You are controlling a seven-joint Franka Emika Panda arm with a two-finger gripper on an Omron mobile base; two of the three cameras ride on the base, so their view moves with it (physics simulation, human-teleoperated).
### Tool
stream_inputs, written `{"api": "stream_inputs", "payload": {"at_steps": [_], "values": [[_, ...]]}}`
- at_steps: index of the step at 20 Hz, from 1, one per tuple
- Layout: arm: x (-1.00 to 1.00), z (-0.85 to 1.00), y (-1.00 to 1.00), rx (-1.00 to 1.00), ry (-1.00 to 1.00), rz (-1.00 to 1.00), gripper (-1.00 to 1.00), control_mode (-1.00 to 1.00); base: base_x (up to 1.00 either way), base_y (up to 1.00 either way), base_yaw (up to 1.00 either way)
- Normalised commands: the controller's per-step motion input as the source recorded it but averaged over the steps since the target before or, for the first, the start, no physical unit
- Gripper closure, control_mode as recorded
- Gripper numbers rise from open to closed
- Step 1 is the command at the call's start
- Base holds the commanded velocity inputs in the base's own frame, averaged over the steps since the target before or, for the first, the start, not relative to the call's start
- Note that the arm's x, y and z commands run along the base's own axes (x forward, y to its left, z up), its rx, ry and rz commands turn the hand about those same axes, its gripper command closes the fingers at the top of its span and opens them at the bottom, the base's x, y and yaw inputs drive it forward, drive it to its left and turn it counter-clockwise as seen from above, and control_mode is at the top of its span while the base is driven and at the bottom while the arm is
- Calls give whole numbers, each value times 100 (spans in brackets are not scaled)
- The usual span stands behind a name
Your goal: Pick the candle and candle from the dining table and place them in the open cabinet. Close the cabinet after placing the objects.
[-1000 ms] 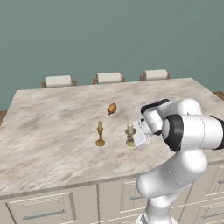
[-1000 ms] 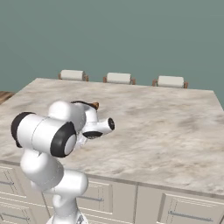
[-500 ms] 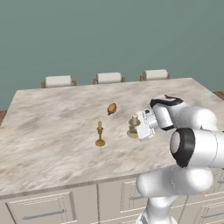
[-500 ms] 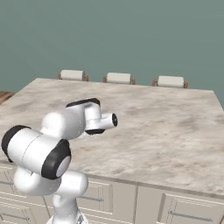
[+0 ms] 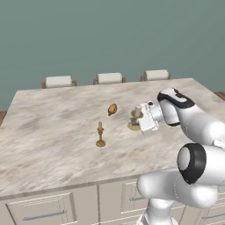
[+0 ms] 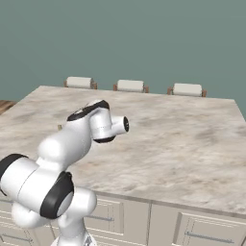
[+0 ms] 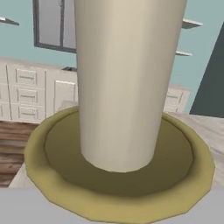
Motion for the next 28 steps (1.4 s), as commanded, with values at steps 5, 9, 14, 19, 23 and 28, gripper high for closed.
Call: {"api": "stream_inputs", "payload": {"at_steps": [5, 9, 14, 19, 23, 28], "values": [[-14, 34, 19, -4, -1, 1, 100, -100, 0, 0, 0], [0, 0, 0, 0, 0, 0, 100, -100, 0, 0, 0], [-2, 0, 11, -1, -1, 0, 100, 100, -17, 38, 5], [0, 0, 0, 0, 0, 0, 100, 100, -49, 70, 26], [0, 0, 0, 0, 0, 0, 100, 100, -44, 66, 29], [0, 0, 0, 0, 0, 0, 100, 100, -20, 77, 38]]}}
